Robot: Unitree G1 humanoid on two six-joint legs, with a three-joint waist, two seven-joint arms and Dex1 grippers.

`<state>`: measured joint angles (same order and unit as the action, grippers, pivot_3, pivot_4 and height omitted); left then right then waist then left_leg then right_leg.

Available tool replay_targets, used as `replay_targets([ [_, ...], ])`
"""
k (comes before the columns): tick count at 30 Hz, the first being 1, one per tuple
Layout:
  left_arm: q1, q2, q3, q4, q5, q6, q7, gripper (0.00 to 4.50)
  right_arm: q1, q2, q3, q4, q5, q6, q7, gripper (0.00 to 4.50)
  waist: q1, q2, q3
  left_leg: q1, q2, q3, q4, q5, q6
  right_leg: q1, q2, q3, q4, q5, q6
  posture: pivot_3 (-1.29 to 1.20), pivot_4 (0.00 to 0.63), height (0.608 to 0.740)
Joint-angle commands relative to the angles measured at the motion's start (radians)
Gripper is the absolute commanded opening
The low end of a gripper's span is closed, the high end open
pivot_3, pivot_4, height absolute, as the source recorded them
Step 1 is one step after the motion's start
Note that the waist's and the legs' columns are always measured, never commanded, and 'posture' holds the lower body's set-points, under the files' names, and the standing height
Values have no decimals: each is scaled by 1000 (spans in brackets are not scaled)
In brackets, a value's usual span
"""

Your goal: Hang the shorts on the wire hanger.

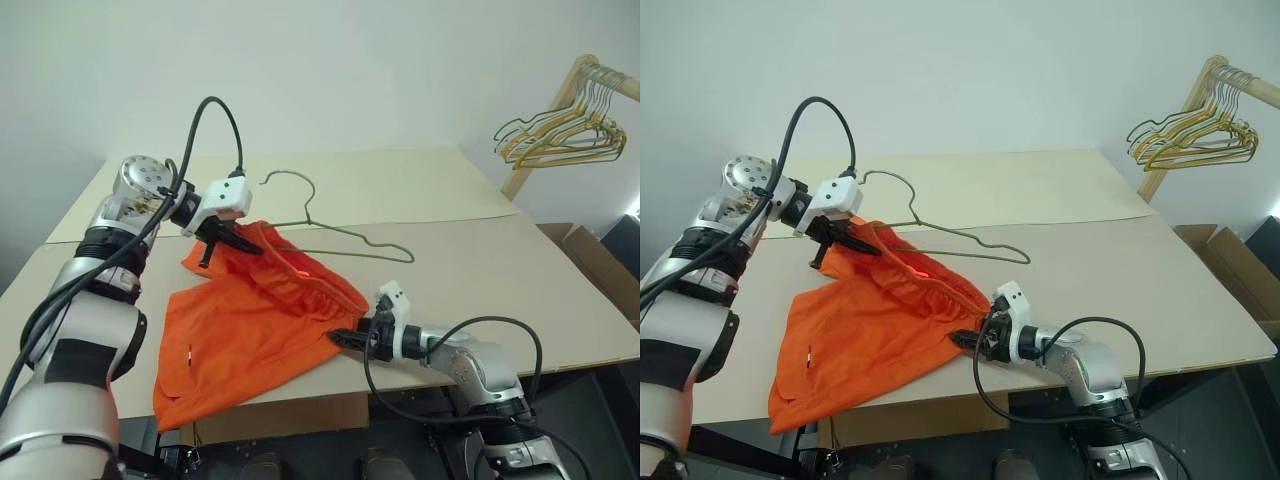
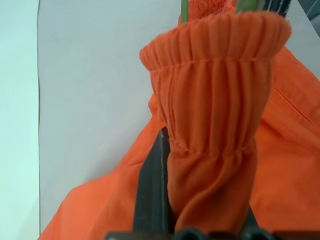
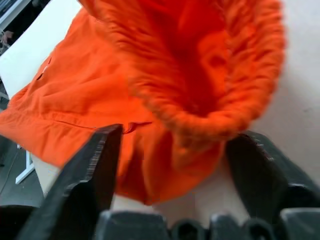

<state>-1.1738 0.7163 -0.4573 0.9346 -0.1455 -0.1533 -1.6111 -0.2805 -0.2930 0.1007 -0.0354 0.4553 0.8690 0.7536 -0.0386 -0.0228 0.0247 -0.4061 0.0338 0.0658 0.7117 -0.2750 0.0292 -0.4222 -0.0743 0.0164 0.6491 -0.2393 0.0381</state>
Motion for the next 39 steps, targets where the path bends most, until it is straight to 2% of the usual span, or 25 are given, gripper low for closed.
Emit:
replay_targets([
  [1, -25, 18, 13, -20, -20, 2, -3, 16, -13, -11, -39, -18, 26, -26, 2, 2138, 0, 0, 0, 0, 0, 0, 0, 0, 0, 0, 0, 0, 0, 0, 0, -10, 0, 740],
  [6, -13, 22, 17, -28, -22, 4, -3, 16, -5, -16, -70, -41, 48, -26, 8, 375, 1, 0, 0, 0, 0, 0, 0, 0, 0, 0, 0, 0, 0, 0, 0, -13, 0, 740],
  [8, -8, 21, 19, -30, -22, 5, -3, 16, 0, -21, -74, -57, 60, -31, 19, 61, 0, 0, 0, 0, 0, 0, 0, 0, 0, 0, 0, 0, 0, 0, 0, -21, 0, 740],
  [12, 7, 29, 9, -47, -35, 18, -3, 16, -2, -63, -83, -80, 78, -17, 39, 61, -1, 0, 0, 0, 0, 0, 0, 0, 0, 0, 0, 0, 0, 0, 0, -27, 0, 740],
  [19, 18, 97, -50, -65, -81, -3, -3, 16, -24, -242, -93, -45, 88, -21, 152, 61, -2, 0, 0, 0, 0, 0, 0, 0, 0, 0, 0, 0, 0, 0, 0, -36, 0, 740],
  [25, 50, 142, -79, -92, -132, -14, -3, 16, -59, -342, -80, 29, 57, -58, 221, 61, -2, 0, 0, 0, 0, 0, 0, 0, 0, 0, 0, 0, 0, 0, 0, -27, 0, 740],
  [30, 75, 159, -56, -154, -250, 56, -3, 16, -76, -360, -63, 65, 45, -68, 244, 61, -2, 0, 0, 0, 0, 0, 0, 0, 0, 0, 0, 0, 0, 0, 0, -19, 0, 740],
  [32, 92, 188, -81, -201, -289, 70, -3, 16, -81, -358, -56, 73, 39, -69, 245, 61, -2, 0, 0, 0, 0, 0, 0, 0, 0, 0, 0, 0, 0, 0, 0, -18, 0, 740],
  [36, 124, 227, -138, -213, -253, -14, -3, 16, -90, -358, -43, 86, 31, -74, 243, 61, -2, 0, 0, 1, 0, 0, 0, 0, 0, 0, 0, 1, 0, 0, 0, -16, 0, 740],
  [39, 123, 210, -130, -166, -185, -49, -3, 16, -94, -360, -43, 83, 33, -76, 246, 61, 1, 0, 0, 1, 0, 0, 0, 0, 0, 1, 0, 1, 0, 0, 0, -18, 0, 740],
])
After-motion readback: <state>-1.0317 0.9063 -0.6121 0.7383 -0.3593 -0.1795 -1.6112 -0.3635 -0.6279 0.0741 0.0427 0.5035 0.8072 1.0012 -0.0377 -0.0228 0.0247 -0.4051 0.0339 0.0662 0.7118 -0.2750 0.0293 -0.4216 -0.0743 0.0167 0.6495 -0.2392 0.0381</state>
